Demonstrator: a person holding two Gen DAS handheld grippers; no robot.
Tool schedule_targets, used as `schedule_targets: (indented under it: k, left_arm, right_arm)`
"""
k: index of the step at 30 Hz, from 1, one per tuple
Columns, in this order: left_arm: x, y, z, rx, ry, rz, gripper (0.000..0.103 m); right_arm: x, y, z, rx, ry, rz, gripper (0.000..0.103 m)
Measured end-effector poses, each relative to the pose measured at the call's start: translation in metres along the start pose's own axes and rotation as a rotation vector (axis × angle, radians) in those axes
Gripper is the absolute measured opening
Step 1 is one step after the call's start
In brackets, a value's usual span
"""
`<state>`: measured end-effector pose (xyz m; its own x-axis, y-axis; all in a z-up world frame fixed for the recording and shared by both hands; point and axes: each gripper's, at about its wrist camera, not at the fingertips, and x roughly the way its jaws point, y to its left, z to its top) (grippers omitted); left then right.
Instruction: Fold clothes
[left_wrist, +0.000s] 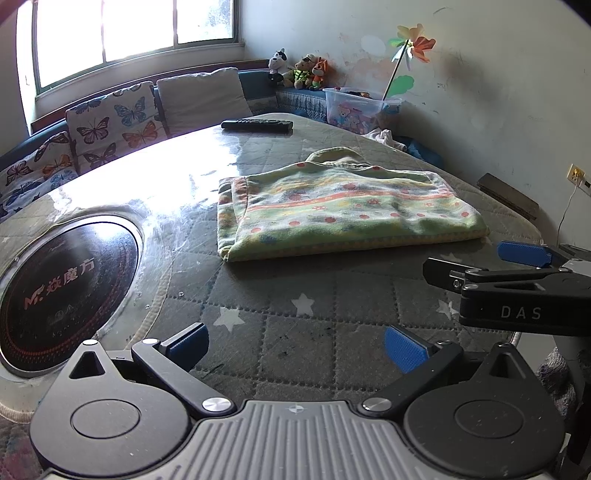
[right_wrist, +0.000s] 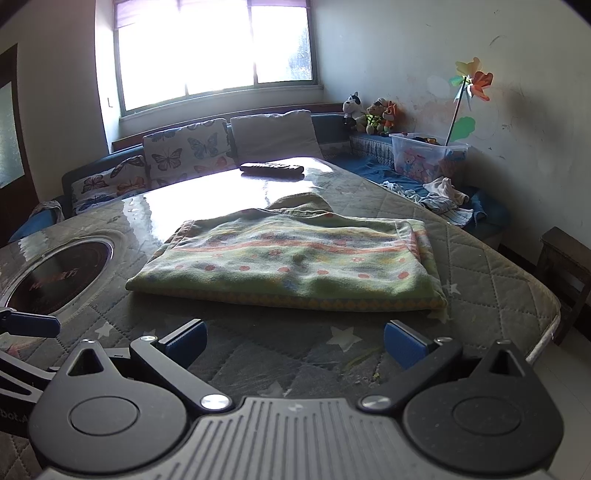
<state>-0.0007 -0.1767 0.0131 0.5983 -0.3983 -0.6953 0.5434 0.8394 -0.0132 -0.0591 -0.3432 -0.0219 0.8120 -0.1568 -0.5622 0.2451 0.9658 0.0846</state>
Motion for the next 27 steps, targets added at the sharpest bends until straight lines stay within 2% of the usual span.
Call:
schedule_targets:
  k: [27]
  left_arm:
    - [0.028, 0.010, 0.014, 0.017, 0.045, -0.005, 0.103]
  right_arm:
    - [0.031, 0.000, 0.006, 0.017, 0.061, -0.025, 0.103]
